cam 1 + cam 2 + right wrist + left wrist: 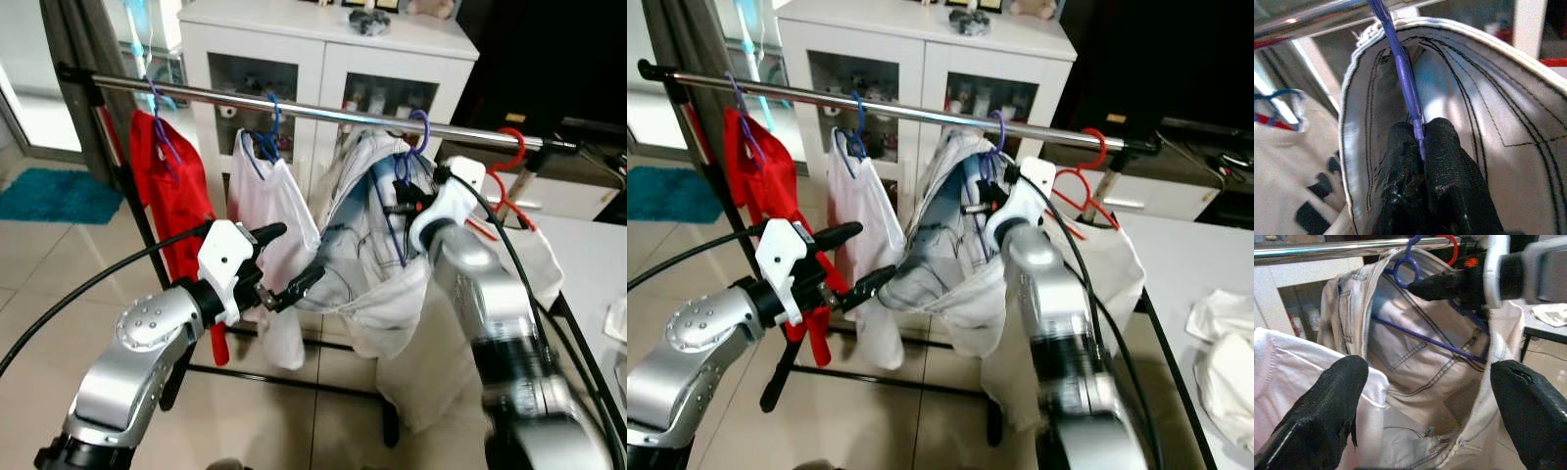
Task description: Hang hanger
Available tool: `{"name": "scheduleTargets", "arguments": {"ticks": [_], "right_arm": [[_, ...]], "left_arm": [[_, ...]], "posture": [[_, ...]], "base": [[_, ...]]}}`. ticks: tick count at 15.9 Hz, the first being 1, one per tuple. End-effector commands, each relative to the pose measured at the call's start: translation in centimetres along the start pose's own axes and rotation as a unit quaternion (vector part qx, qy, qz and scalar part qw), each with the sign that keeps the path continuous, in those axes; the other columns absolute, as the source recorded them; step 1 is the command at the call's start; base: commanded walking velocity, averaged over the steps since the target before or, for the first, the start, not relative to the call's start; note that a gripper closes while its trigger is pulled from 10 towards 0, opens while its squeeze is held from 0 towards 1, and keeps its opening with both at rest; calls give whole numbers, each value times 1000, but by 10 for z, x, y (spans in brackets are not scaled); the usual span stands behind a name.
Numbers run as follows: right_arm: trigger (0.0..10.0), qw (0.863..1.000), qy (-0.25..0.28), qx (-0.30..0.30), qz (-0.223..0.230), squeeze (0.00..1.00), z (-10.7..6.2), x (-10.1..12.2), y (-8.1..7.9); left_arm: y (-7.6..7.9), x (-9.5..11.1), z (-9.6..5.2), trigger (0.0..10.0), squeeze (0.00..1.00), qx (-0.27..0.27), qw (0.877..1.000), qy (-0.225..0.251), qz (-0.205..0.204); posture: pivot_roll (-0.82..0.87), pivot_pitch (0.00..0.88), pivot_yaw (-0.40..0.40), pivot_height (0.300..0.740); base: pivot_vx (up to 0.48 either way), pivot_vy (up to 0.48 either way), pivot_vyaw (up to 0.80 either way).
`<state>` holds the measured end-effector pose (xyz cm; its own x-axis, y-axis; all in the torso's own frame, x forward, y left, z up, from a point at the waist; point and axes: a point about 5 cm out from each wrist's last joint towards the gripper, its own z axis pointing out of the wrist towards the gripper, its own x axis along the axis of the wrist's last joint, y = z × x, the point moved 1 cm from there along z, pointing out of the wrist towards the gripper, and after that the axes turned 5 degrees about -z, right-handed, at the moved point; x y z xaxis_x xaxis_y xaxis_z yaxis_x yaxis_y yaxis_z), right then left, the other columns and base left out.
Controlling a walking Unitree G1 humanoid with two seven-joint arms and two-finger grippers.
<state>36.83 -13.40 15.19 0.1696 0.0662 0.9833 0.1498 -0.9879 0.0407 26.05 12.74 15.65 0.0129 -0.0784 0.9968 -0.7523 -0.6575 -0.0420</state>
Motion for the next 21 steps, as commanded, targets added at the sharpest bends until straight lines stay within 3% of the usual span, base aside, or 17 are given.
{"name": "scheduleTargets", "arguments": {"ticks": [1,3,8,12,18,19,21], "right_arm": [[10000,999,36,-22,9,0,6,20,12],[10000,999,34,-20,14,0,20,28,11],[10000,1000,5,-24,9,0,39,30,7],[10000,999,-32,-33,19,0,45,22,4],[10000,998,-63,-23,11,0,48,15,-1],[10000,998,-59,-22,14,1000,48,14,-1],[10000,999,-48,-18,15,1000,48,15,-1]], "left_arm": [[1,6,0,10000,0,-9,1000,6,6],[-3,13,-1,10000,0,-3,1000,15,13],[-4,25,-3,10000,0,-6,999,31,19],[-7,43,-2,10000,0,-3,997,67,26],[-10,49,-6,10000,0,2,997,68,28],[-10,50,-6,10000,0,4,997,69,27],[-11,51,-7,10000,0,11,997,73,27]], "posture": [[33,0,-70,740],[42,0,-70,740],[66,0,-69,740],[75,0,-59,740],[99,0,-53,740],[100,0,-54,740],[100,0,-58,740]], "base": [[0,0,0],[0,0,0],[0,0,0],[0,0,0],[0,0,0],[0,0,0],[0,0,0]]}}
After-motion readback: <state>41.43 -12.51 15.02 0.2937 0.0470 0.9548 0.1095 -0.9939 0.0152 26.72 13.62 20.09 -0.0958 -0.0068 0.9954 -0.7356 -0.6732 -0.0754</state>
